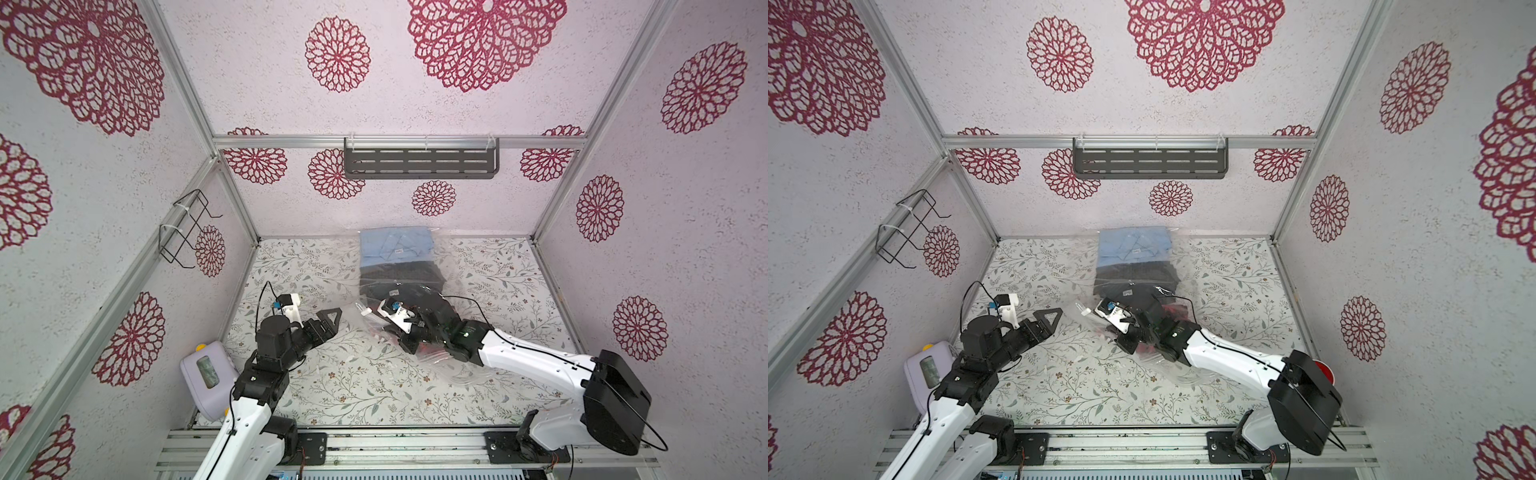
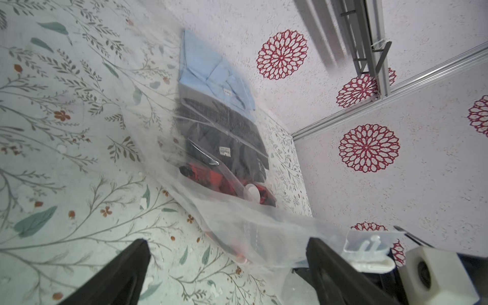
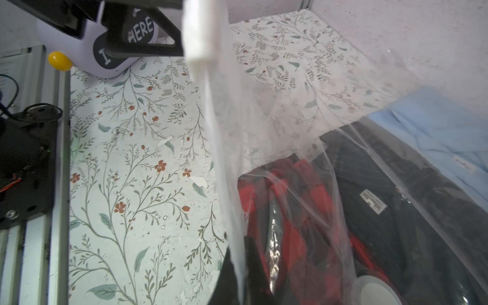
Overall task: Place the folded shirt into the vacuum bag
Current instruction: Close the vacuum bag at the center of the board.
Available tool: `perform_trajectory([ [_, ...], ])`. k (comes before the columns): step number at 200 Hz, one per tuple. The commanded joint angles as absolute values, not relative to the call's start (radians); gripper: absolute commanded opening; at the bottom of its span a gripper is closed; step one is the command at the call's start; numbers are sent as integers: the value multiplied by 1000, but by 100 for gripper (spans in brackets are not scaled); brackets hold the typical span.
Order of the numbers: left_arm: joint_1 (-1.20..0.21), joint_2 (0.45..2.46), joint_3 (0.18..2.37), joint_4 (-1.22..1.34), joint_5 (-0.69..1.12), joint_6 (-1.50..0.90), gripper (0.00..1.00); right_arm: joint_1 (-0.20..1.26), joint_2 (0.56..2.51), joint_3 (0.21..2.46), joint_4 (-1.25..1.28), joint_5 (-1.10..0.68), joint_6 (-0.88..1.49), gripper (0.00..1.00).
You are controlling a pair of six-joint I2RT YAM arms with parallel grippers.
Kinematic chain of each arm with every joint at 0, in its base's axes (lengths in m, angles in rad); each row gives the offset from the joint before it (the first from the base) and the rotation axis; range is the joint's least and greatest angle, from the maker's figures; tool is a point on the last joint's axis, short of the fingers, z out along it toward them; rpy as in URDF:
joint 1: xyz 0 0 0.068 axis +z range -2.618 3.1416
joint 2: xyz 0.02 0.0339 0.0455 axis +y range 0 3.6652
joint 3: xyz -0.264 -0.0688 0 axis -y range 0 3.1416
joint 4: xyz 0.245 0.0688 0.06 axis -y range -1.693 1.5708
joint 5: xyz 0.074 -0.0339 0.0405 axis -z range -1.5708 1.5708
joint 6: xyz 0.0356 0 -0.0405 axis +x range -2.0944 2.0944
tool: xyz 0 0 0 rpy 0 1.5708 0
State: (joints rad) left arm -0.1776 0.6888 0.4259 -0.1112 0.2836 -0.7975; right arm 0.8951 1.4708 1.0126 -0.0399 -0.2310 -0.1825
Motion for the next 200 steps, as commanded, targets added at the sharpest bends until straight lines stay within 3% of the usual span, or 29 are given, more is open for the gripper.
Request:
perform_trajectory([
  [1,-172,708,367,184,297,-679,97,853,1519,1135,-182,-384,-224,0],
  [70,-84,935,354,620,700,-639,97,712,1624,1341,-386,-590,-286,0],
  [98,-65,1042,459,646,821,-592,97,678,1649,1367,-422,-612,-305,0],
  [138,-44,1188,764,88,938,-285,97,661,1679,1403,-430,-634,-311,0],
  [200,-5,1359,963,-264,1155,-88,98,632,1715,1453,-464,-647,-342,0],
])
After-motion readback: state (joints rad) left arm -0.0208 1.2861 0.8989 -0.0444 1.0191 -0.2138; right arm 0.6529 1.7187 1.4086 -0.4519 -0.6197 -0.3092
